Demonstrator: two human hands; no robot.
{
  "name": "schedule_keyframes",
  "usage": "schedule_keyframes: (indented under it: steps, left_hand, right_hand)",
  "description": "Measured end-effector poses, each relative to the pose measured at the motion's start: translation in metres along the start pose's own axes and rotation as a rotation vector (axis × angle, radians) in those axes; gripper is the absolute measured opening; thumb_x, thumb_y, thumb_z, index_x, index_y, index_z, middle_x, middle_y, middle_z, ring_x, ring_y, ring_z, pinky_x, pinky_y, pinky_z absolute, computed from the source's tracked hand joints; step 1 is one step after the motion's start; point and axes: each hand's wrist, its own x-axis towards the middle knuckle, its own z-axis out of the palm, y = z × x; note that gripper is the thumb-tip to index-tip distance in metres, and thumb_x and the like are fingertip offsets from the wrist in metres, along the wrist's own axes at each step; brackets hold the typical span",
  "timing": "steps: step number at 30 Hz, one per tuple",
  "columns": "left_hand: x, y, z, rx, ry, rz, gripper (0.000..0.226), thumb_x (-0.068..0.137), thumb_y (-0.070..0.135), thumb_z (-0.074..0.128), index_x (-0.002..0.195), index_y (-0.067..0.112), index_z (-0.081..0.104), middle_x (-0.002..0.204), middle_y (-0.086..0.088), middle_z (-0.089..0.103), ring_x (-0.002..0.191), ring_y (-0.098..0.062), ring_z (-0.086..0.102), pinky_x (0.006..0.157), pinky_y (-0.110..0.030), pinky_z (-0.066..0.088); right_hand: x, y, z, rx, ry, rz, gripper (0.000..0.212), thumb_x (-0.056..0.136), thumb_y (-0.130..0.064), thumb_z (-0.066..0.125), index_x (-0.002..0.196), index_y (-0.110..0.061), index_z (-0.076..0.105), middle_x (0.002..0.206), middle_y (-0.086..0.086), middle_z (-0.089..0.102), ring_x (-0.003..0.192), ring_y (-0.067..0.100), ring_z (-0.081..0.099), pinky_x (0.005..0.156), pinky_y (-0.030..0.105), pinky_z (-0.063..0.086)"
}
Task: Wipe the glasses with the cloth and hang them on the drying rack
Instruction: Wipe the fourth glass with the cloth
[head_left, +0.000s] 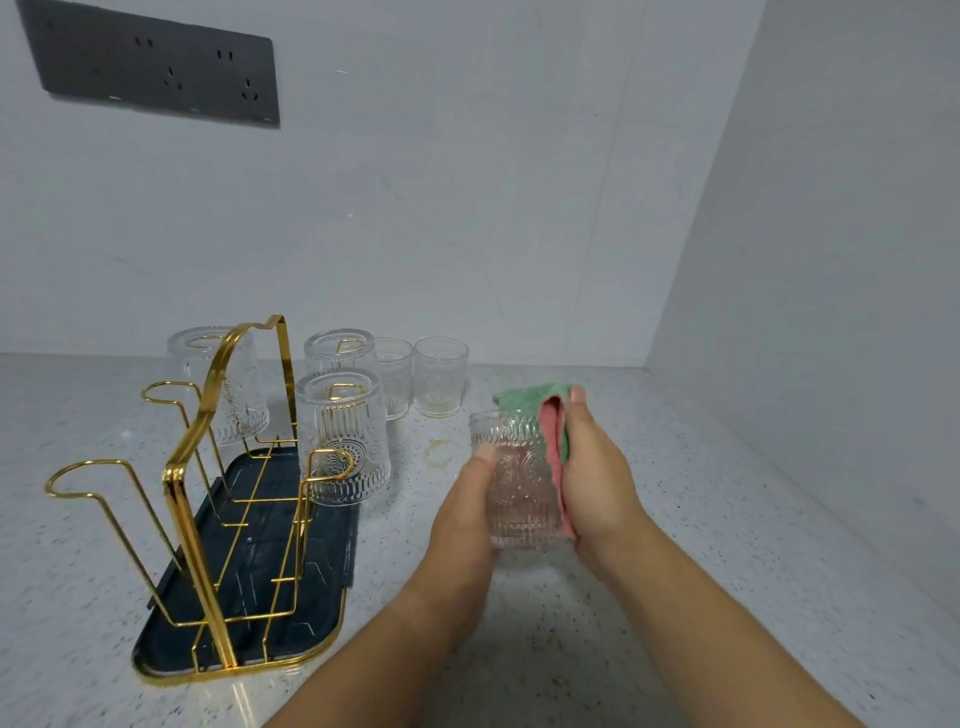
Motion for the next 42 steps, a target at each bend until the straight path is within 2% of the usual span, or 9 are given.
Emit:
schedule_keyframes:
  steps: [5, 9, 13, 17, 24, 30, 34, 38, 42]
  left_hand:
    - [0.000, 0.004, -0.003, -0.028, 0.009, 0.064, 0.083, 0.070, 0.067, 0.086, 0.135, 0.027, 0.055, 0.117, 0.003, 0.080, 0.111, -0.019, 0.077, 0.100, -0.048, 0.056]
    - [-0.002, 0.008, -0.004, -0.003, -0.010, 0.066, 0.064, 0.081, 0.059, 0.076, 0.126, 0.016, 0.059, 0.111, -0.007, 0.081, 0.105, -0.029, 0.078, 0.091, -0.048, 0.059]
    - [0.001, 0.004, -0.003, -0.013, -0.029, 0.059, 0.067, 0.087, 0.060, 0.074, 0.129, 0.008, 0.066, 0.122, -0.021, 0.075, 0.111, -0.042, 0.073, 0.095, -0.054, 0.057]
    - [0.005, 0.000, -0.001, -0.061, -0.072, 0.045, 0.045, 0.094, 0.048, 0.063, 0.121, 0.015, 0.078, 0.123, -0.020, 0.076, 0.120, -0.040, 0.070, 0.108, -0.056, 0.050]
    - [0.004, 0.005, -0.007, -0.138, 0.024, -0.092, 0.077, 0.092, 0.077, 0.049, 0.124, 0.013, 0.078, 0.134, -0.017, 0.066, 0.113, -0.039, 0.067, 0.094, -0.044, 0.049]
    - [0.004, 0.003, -0.008, -0.165, 0.047, -0.028, 0.090, 0.072, 0.051, 0.088, 0.141, 0.009, 0.048, 0.129, -0.026, 0.071, 0.117, -0.044, 0.072, 0.104, -0.062, 0.055]
    - [0.004, 0.005, -0.003, -0.165, -0.017, -0.071, 0.075, 0.084, 0.051, 0.083, 0.136, 0.005, 0.054, 0.117, -0.030, 0.069, 0.084, -0.038, 0.071, 0.062, -0.045, 0.062]
    - [0.005, 0.001, 0.000, -0.100, -0.117, -0.111, 0.054, 0.091, 0.050, 0.067, 0.129, 0.013, 0.072, 0.113, -0.021, 0.075, 0.090, -0.030, 0.072, 0.071, -0.040, 0.058]
    - [0.009, 0.001, -0.006, -0.117, -0.038, -0.050, 0.106, 0.059, 0.067, 0.092, 0.142, 0.011, 0.057, 0.112, -0.024, 0.075, 0.089, -0.036, 0.073, 0.064, -0.039, 0.059]
  right_hand:
    - [-0.011, 0.016, 0.009, -0.040, -0.061, 0.090, 0.058, 0.105, -0.056, 0.022, 0.156, -0.032, 0.036, 0.135, -0.027, 0.051, 0.124, -0.010, 0.049, 0.089, 0.004, 0.040]
    - [-0.026, 0.034, 0.006, -0.172, -0.080, 0.022, 0.049, 0.099, -0.064, 0.021, 0.138, -0.049, 0.047, 0.116, -0.026, 0.067, 0.083, -0.014, 0.066, 0.074, 0.011, 0.051]
    - [-0.029, 0.025, 0.001, -0.189, -0.070, -0.054, 0.046, 0.099, -0.056, 0.028, 0.125, -0.032, 0.057, 0.108, -0.011, 0.070, 0.097, -0.010, 0.068, 0.076, 0.004, 0.049]
    - [-0.004, 0.004, -0.002, -0.130, 0.012, -0.095, 0.044, 0.108, -0.047, 0.028, 0.126, -0.019, 0.057, 0.098, -0.010, 0.066, 0.058, -0.013, 0.063, 0.056, 0.011, 0.054]
    - [-0.015, 0.046, 0.020, -0.226, -0.100, -0.173, 0.051, 0.105, -0.052, 0.033, 0.155, -0.043, 0.026, 0.124, 0.001, 0.059, 0.081, 0.000, 0.060, 0.063, 0.007, 0.050]
    - [-0.036, 0.055, 0.008, -0.294, -0.187, -0.227, 0.069, 0.101, -0.054, 0.038, 0.162, -0.042, 0.008, 0.162, -0.021, 0.034, 0.148, -0.002, 0.035, 0.125, 0.037, 0.030]
    - [-0.028, 0.034, 0.004, -0.290, -0.079, -0.153, 0.052, 0.103, -0.059, 0.033, 0.152, -0.042, 0.031, 0.122, -0.010, 0.070, 0.101, 0.014, 0.073, 0.089, 0.037, 0.061]
    - [0.002, 0.005, 0.002, -0.286, 0.055, -0.103, 0.041, 0.106, -0.054, 0.028, 0.123, -0.033, 0.059, 0.110, -0.004, 0.072, 0.097, 0.007, 0.071, 0.081, 0.024, 0.055]
    - [-0.006, 0.018, 0.014, -0.284, -0.070, -0.092, 0.034, 0.109, -0.045, 0.028, 0.130, -0.034, 0.052, 0.110, -0.008, 0.070, 0.085, -0.007, 0.070, 0.067, 0.005, 0.050]
